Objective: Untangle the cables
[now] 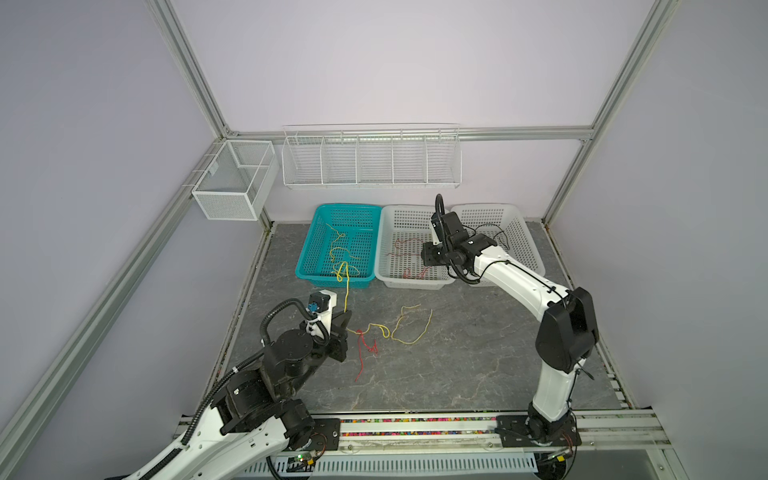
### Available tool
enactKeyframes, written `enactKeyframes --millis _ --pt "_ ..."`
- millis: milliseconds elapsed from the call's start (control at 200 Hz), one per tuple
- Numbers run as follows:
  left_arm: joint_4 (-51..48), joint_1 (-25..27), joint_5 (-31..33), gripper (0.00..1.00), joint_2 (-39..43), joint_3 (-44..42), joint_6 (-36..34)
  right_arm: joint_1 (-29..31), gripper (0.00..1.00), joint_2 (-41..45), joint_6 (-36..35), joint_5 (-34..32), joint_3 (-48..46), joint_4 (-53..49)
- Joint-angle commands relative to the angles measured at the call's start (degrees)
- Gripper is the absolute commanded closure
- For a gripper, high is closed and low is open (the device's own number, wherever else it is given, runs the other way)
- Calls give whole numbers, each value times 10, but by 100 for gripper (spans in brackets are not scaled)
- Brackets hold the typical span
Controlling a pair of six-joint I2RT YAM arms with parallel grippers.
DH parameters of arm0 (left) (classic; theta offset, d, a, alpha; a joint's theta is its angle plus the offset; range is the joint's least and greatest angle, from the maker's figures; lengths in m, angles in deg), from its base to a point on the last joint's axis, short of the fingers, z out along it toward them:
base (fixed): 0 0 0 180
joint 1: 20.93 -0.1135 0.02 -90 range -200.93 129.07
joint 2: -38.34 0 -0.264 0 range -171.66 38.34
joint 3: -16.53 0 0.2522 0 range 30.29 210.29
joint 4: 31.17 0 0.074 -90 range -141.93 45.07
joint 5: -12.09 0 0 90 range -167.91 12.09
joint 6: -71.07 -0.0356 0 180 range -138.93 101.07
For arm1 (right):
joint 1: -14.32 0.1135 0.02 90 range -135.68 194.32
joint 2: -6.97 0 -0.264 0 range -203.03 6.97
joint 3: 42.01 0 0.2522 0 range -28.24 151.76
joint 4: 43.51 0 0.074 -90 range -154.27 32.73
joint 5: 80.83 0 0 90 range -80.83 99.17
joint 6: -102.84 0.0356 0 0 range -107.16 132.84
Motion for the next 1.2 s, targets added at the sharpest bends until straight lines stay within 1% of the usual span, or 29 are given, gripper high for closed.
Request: enactKeyframes --millis 0,95,135,245,340,400,485,565,635,705,835,975,1100,1195 --pt "10 -5 11 100 1 -3 4 -1 49 50 -7 27 -14 -18" --pt "33 -6 9 100 -9 8 13 10 45 133 -6 96 -96 48" --pt "40 -7 7 100 -21 19 16 19 43 172 -8 126 -145 84" --pt "54 -8 16 100 -59 48 5 61 39 282 -19 173 -269 168" --pt "73 -10 28 100 -94 59 -6 110 37 363 -32 183 -362 224" --pt "87 -17 24 100 -114 64 -7 140 37 407 -41 183 -414 253" --pt "109 -35 -6 100 -138 68 -4 175 36 458 -48 174 -487 301" --pt "117 -46 -35 100 -156 74 4 198 36 485 -60 172 -526 333" --pt "126 -51 -53 100 -156 73 11 217 36 490 -77 161 -543 340" --pt "146 -62 -71 100 -146 51 23 238 36 486 -94 149 -553 346" --pt "171 -89 -102 100 -108 17 36 272 37 468 -112 100 -585 393" --pt "176 -90 -107 100 -91 7 28 285 38 417 -117 55 -605 468" --pt "176 -90 -112 100 -86 3 29 296 39 360 -128 30 -590 524" --pt "177 -90 -115 100 -80 1 27 305 40 320 -144 10 -565 534"
